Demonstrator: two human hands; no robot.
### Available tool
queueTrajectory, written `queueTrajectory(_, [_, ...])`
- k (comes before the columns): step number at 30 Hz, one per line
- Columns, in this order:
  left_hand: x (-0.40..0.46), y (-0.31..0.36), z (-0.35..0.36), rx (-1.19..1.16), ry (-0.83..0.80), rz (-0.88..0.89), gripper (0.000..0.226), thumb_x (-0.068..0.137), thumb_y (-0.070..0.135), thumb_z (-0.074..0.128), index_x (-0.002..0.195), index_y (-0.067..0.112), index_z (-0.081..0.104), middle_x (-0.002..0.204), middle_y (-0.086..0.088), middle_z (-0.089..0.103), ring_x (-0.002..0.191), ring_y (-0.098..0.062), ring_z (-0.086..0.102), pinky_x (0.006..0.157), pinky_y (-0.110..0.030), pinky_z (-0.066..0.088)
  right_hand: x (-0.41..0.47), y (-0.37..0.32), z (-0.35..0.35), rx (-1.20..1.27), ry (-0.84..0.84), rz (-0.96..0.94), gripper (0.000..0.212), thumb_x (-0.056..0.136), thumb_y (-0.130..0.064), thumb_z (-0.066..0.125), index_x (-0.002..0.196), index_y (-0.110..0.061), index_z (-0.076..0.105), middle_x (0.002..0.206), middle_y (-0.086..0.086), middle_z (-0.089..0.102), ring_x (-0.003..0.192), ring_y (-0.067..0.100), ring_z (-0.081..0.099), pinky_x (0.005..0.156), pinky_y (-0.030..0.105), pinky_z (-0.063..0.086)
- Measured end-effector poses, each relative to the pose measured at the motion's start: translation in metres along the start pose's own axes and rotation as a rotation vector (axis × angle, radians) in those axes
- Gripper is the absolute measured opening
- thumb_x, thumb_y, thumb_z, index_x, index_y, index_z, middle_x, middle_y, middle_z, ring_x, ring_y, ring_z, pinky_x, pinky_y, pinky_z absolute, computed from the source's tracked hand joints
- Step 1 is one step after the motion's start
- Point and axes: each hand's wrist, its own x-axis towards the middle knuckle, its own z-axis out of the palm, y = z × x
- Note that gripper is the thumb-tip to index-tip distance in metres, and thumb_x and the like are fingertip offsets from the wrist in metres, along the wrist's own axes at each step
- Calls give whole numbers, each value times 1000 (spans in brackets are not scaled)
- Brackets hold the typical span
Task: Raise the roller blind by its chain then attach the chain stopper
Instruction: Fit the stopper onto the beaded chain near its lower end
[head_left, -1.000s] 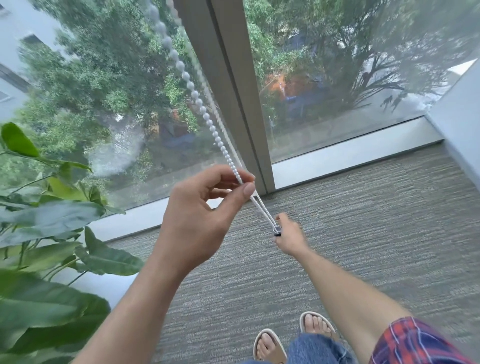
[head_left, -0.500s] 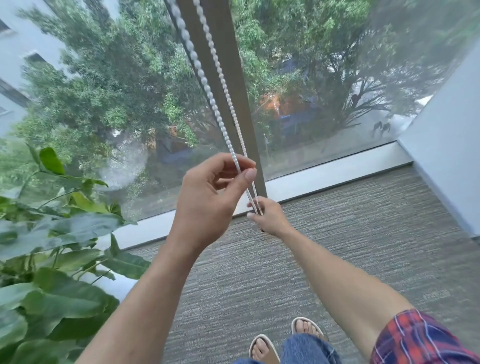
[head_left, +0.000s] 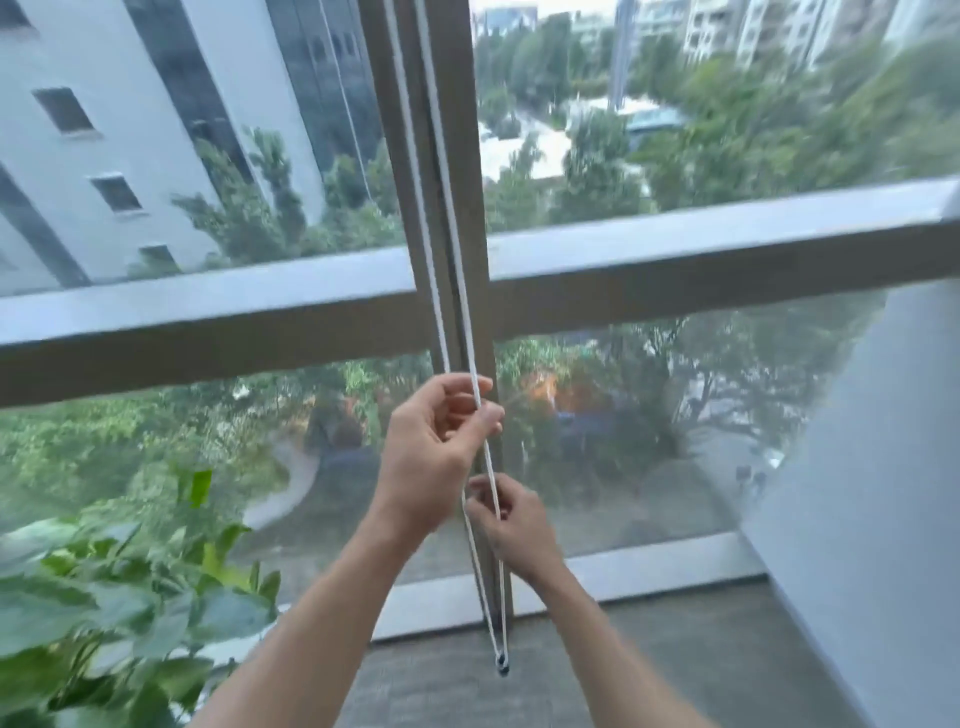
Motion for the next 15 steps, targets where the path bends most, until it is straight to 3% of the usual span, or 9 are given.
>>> queueTrajectory(6, [41, 78, -5, 23, 27, 69, 12, 83, 12, 72, 87, 24, 70, 78, -6, 74, 76, -28, 71, 74, -41, 58, 11, -121, -26, 7, 4, -154, 3, 82, -12, 68, 81, -13, 71, 62, -8, 63, 57, 2, 53, 59, 19, 42])
queueTrajectory(12, [71, 131, -20, 59, 42, 84, 13, 85, 14, 72, 94, 22, 68, 77, -2, 71, 77, -22, 71, 78, -39, 59, 21, -203, -37, -26, 41, -199, 13, 84, -9, 67, 77, -20, 68, 60, -9, 61, 55, 1, 52, 58, 18, 41])
queueTrajectory(15, [83, 150, -31, 109, 17, 87, 22, 85, 16, 71, 107, 19, 67, 86, 2, 73, 82, -15, 70, 83, -34, 58, 27, -242, -42, -80, 93, -257, 17, 84, -8, 67, 78, -25, 65, 60, -8, 60, 55, 1, 52, 58, 16, 42])
